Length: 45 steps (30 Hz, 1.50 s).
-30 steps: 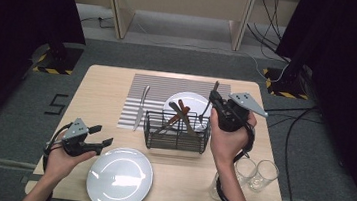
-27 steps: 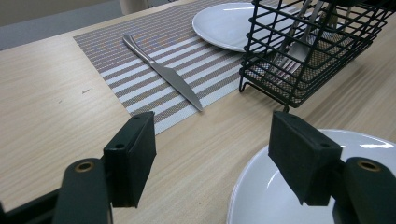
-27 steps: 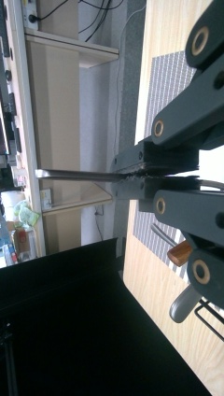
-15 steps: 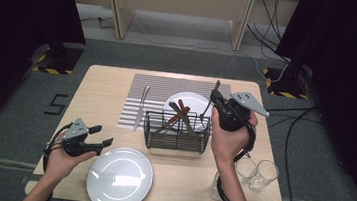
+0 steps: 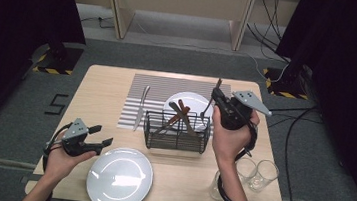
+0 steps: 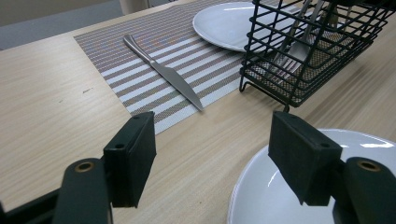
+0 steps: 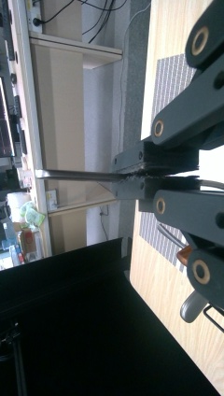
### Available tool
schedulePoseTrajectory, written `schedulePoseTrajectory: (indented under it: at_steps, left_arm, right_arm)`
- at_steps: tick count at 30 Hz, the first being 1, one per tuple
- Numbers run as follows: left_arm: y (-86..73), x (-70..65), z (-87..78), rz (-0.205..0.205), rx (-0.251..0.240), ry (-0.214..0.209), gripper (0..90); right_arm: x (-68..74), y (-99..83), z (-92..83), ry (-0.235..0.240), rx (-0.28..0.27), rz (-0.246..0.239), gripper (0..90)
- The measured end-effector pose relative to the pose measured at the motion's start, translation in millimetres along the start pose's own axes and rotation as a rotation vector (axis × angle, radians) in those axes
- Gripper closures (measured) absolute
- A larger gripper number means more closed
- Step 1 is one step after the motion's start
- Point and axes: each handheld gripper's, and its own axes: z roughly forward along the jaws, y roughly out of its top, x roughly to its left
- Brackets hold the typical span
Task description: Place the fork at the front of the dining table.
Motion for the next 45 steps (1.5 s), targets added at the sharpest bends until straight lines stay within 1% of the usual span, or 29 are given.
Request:
schedulePoseTrajectory:
  at_steps: [17,45]
  left_arm:
    - [0.7,-1.0,-0.3,0.004,0.0,0.0,31.8]
    - [1.2,-0.8,-0.1,0.004,-0.001,0.0,31.7]
  right_arm:
    - [-0.7,6.6,-2.9,0.002,-0.019,0.006,87.5]
    - [-5.5,14.9,-7.1,-0.011,-0.046,0.011,87.5]
